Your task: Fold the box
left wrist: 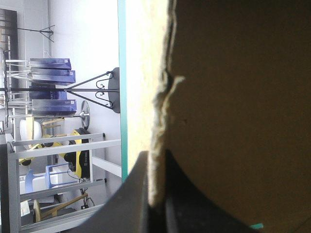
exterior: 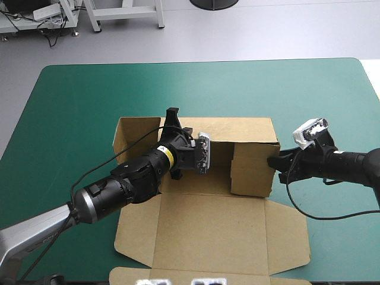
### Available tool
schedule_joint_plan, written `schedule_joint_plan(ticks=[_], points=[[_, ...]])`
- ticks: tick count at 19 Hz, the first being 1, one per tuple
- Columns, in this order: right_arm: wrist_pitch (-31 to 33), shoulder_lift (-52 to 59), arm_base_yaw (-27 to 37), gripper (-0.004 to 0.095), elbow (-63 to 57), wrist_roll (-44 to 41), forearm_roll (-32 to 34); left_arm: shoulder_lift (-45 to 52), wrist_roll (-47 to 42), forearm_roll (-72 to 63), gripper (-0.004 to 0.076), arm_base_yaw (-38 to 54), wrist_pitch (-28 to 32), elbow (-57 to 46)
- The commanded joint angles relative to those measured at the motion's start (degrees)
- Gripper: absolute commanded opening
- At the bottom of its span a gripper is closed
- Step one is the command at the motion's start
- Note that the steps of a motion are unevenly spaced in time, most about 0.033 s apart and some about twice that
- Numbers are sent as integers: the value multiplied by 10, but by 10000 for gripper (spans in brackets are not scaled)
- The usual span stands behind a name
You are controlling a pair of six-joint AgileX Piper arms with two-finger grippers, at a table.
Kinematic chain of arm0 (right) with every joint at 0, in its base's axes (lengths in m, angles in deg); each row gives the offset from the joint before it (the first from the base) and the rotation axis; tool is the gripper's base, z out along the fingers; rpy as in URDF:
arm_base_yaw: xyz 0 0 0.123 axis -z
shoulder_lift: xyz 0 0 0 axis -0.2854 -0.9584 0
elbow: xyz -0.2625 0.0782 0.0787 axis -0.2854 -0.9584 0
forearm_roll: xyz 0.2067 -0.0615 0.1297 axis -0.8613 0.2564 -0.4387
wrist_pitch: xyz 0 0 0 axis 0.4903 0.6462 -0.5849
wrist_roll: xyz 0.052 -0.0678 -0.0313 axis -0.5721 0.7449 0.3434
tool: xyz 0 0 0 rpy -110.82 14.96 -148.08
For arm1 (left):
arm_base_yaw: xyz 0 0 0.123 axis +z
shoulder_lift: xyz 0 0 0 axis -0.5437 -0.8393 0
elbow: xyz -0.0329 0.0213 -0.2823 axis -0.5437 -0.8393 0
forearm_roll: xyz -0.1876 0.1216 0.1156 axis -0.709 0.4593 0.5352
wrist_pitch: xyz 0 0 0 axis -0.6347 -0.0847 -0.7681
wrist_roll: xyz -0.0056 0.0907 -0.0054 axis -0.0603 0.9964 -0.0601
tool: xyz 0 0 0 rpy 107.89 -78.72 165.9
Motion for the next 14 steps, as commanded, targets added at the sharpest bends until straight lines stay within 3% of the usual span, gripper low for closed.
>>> schedule_joint_plan(ticks=[1,5,7,8,11,14], points=[[-38,1,2,377,-4,42,-86,14,-9,-12,-10,-3,29,8],[-52,-29,2,348,-19,105,-160,14,-9,-12,-10,-3,29,8],[-59,-41,2,185,-19,108,-184,14,-9,-12,-10,-3,30,8],[-63,-45,2,-13,-19,115,-181,14,-9,-9,-10,-3,29,8],[-66,-45,2,2,-19,115,-177,14,-9,-5,7,-3,20,8],[-66,-45,2,3,-19,115,-177,14,-9,21,148,-3,18,8]])
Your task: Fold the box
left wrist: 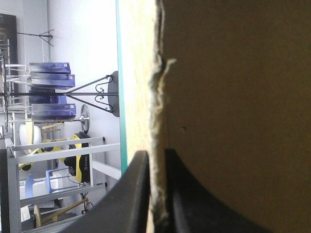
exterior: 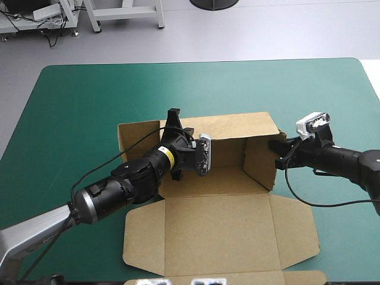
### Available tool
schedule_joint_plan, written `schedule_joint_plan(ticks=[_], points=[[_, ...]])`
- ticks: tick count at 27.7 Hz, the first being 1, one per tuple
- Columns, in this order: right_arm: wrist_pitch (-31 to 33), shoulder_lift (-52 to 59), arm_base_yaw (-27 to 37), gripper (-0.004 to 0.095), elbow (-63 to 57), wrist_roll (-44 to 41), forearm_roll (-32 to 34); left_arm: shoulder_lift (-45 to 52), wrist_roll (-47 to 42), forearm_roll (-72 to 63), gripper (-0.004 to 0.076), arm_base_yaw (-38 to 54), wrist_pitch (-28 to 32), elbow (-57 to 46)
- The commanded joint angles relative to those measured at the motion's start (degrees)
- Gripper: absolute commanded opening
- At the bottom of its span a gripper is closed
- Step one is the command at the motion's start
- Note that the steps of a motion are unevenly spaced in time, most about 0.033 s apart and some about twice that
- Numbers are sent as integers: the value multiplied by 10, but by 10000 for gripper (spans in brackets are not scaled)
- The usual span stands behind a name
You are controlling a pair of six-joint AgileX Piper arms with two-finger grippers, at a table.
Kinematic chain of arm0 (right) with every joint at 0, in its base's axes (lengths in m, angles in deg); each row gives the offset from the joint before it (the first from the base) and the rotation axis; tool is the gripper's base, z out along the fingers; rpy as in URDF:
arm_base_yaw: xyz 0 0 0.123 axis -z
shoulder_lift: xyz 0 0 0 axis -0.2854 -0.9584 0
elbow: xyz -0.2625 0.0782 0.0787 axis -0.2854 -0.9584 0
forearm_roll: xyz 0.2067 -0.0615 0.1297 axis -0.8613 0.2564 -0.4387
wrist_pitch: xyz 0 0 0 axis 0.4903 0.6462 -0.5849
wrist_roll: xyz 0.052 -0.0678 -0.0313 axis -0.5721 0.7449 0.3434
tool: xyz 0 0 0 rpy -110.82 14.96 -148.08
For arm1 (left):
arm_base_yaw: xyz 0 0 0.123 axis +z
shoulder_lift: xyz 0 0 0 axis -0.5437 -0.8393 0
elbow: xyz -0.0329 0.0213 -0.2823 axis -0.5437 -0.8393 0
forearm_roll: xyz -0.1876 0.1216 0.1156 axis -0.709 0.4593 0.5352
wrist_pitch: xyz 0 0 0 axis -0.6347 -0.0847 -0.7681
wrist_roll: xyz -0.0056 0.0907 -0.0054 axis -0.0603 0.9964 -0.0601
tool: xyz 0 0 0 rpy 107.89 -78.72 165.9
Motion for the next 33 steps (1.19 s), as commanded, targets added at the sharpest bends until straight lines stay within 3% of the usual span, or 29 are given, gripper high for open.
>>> schedule_joint_plan(ticks=[1,3,5,16,20,22,27,33], points=[[8,6,2,3,13,-2,-23,14,-8,12,233,-4,13,7],[8,6,2,2,13,-6,-23,14,-10,10,371,-4,13,7],[3,6,2,2,13,-21,-22,14,-13,-1,402,-4,18,7],[-40,6,2,1,29,-157,56,83,-83,-50,321,-5,131,44],[-39,6,2,1,73,-226,117,123,-123,-50,305,-4,156,62],[-29,6,2,0,103,-270,159,134,-134,-50,293,-4,144,70],[50,-27,2,0,182,-352,220,136,-151,-24,183,17,34,98],[149,-114,-14,0,270,-410,245,136,-326,86,8,137,-14,110]])
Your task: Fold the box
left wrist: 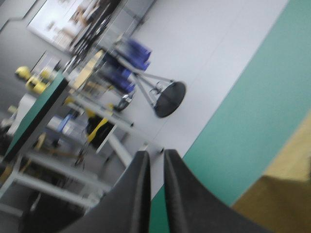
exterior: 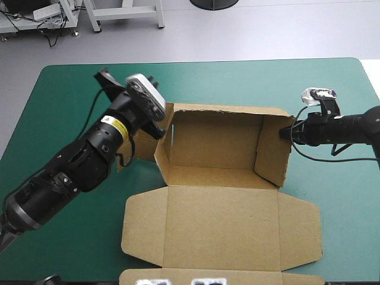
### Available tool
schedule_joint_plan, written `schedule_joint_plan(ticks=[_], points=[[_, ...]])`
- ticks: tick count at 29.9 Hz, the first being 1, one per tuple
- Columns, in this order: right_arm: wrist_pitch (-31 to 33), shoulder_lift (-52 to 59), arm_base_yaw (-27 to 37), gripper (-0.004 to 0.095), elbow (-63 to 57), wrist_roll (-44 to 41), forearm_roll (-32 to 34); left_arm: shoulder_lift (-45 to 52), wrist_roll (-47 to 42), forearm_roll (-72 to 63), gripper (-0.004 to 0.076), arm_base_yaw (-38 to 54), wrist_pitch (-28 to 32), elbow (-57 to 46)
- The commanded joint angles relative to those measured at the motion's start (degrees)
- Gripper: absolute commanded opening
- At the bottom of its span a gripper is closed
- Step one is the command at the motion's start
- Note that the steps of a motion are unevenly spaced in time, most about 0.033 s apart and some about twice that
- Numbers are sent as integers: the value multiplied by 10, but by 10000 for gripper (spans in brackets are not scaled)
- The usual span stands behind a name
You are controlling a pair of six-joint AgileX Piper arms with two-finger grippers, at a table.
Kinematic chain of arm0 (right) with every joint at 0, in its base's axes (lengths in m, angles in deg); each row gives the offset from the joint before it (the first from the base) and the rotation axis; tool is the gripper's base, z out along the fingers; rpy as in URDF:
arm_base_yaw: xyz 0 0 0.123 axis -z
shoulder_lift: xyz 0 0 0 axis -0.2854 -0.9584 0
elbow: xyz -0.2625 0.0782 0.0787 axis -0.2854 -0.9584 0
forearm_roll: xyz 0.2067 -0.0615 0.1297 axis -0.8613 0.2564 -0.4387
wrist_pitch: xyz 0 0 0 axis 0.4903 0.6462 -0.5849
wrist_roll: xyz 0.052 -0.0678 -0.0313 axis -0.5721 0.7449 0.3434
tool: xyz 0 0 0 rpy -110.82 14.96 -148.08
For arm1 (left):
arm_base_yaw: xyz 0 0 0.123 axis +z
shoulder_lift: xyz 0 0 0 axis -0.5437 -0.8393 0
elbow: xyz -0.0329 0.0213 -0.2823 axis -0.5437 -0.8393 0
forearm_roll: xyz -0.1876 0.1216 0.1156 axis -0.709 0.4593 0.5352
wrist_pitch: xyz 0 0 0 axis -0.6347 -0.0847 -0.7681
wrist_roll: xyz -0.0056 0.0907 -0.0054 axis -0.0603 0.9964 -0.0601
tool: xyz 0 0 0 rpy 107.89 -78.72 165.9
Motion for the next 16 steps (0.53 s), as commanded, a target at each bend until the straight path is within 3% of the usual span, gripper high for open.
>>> schedule_joint_plan(ticks=[1,4,9,16], points=[[58,-36,-20,0,65,-42,-1,15,-93,56,-8,83,-18,23],[75,-89,-72,0,117,-74,51,15,-121,29,-10,159,-38,23],[65,-176,-152,0,213,-109,134,15,-114,-125,-10,280,-39,23],[-34,-215,-172,7,277,-132,199,13,70,-412,-10,365,-80,21]])
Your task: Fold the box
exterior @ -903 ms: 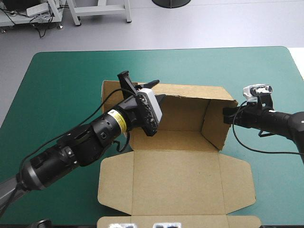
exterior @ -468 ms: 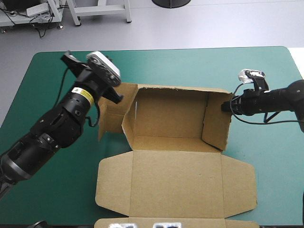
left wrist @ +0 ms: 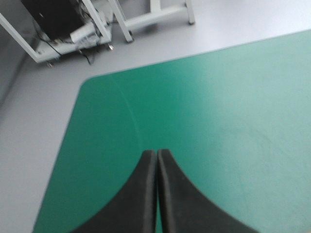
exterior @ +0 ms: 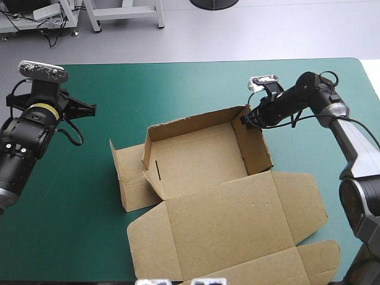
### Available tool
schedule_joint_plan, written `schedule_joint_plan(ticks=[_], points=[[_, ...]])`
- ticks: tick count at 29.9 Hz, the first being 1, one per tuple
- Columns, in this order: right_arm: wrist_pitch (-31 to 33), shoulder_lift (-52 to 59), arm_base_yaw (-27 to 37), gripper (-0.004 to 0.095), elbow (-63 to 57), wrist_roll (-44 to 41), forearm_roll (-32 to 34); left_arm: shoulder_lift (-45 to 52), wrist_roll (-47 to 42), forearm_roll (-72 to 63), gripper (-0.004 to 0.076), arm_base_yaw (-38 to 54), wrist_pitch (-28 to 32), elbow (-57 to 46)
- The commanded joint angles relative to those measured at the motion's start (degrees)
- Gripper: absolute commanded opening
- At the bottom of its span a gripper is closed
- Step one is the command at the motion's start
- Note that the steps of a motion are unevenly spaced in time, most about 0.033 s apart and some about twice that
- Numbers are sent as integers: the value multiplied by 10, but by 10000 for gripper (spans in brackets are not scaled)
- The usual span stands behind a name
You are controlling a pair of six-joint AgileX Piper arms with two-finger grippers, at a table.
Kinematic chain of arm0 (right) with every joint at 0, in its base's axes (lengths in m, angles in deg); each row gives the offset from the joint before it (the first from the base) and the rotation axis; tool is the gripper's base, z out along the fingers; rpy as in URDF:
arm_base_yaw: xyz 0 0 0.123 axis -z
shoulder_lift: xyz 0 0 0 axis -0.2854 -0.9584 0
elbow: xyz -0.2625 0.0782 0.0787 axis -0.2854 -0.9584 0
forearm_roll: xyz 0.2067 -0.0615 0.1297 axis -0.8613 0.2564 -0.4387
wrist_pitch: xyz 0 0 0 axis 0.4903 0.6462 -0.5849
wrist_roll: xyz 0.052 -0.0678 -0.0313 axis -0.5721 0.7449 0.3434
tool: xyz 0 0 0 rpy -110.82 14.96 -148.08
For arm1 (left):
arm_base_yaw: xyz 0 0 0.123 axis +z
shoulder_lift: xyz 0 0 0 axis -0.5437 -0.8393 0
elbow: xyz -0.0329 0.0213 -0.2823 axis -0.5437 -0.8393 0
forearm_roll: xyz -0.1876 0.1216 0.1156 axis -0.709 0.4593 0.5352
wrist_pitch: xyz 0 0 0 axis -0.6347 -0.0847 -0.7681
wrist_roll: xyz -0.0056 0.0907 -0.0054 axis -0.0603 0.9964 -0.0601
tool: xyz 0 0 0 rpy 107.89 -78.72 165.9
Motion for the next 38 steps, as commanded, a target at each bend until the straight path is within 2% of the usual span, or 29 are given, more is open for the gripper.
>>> schedule_joint_plan(ticks=[1,3,7,9,13,19,26,30,35,38], points=[[-54,20,-2,16,26,-7,50,12,95,-131,-10,21,0,18],[-72,20,-2,63,26,-22,96,12,124,-170,-10,23,-13,18],[-92,20,-2,221,26,-54,165,12,148,-197,-10,23,-35,18],[-104,20,-2,295,26,-55,170,12,155,-204,-10,23,-45,18],[-118,20,-2,373,27,-55,169,12,170,-213,-10,23,-72,18],[-117,38,-2,377,29,-46,185,12,170,-213,-10,23,-95,18],[-91,123,-2,377,69,-71,224,12,170,-213,-10,23,-97,18],[-38,175,-2,377,76,-105,223,12,171,-213,-10,23,-97,18],[95,194,-2,377,73,-123,226,12,179,-222,-10,23,-101,18],[91,188,-2,377,54,-123,212,12,183,-236,-10,23,-101,18]])
